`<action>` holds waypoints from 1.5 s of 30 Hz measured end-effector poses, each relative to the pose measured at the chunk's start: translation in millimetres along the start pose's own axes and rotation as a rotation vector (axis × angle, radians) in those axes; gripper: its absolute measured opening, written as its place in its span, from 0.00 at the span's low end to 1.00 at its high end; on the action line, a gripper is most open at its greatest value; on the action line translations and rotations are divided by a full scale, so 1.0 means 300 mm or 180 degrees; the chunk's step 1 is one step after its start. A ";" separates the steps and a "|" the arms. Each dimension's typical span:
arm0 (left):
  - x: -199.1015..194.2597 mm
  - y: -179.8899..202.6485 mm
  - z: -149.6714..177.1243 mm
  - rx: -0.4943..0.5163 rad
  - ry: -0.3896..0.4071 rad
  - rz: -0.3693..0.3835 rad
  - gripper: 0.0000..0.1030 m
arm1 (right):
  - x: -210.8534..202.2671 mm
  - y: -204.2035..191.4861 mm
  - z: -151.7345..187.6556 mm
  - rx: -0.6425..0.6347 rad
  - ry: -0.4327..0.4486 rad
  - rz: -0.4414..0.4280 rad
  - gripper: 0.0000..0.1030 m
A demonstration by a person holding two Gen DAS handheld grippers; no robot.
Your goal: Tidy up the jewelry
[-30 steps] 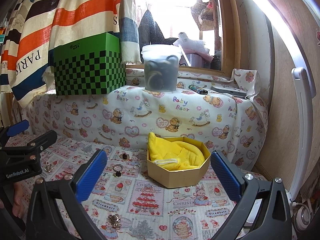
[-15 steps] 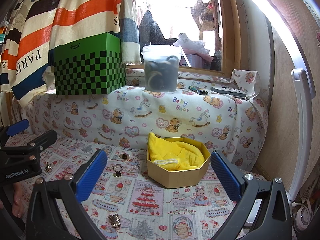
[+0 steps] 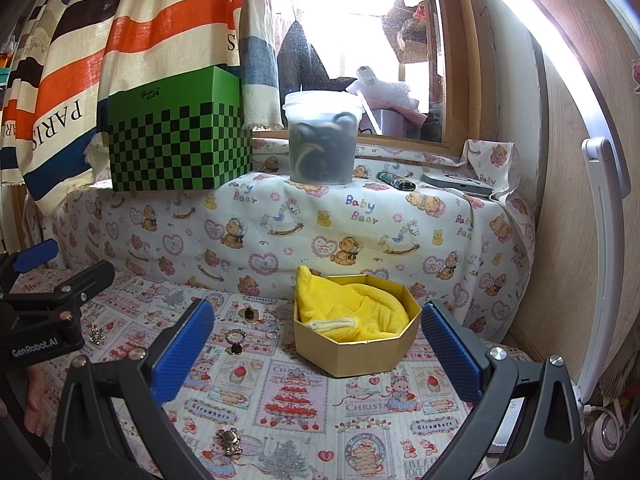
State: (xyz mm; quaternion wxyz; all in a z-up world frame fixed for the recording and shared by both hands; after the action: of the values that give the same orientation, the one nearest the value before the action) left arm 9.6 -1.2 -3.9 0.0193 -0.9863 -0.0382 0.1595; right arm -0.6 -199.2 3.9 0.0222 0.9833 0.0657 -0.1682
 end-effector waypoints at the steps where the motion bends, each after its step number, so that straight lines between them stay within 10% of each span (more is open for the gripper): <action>1: 0.000 0.000 0.000 0.0001 -0.0001 0.0000 1.00 | 0.001 0.001 0.001 0.0001 -0.0003 -0.0003 1.00; 45: -0.009 -0.007 -0.004 -0.0029 0.0023 0.0077 1.00 | -0.014 -0.011 0.000 -0.0082 0.0055 0.0133 1.00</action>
State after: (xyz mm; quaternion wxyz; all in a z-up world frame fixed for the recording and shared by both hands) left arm 7.3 0.7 -1.9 0.0131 -0.9873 -0.0268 0.1559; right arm -4.9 -196.3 5.0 0.0378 0.9855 0.0475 -0.1583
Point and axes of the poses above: each gripper's, at about its wrist camera, not at the fingertips, and x roughly the way its jaws point, y to its right, z to its underside, the point moved 1 cm from there along x, roughly the way its jaws point, and after that the axes turned 5 degrees about -z, right-handed, at the moved point
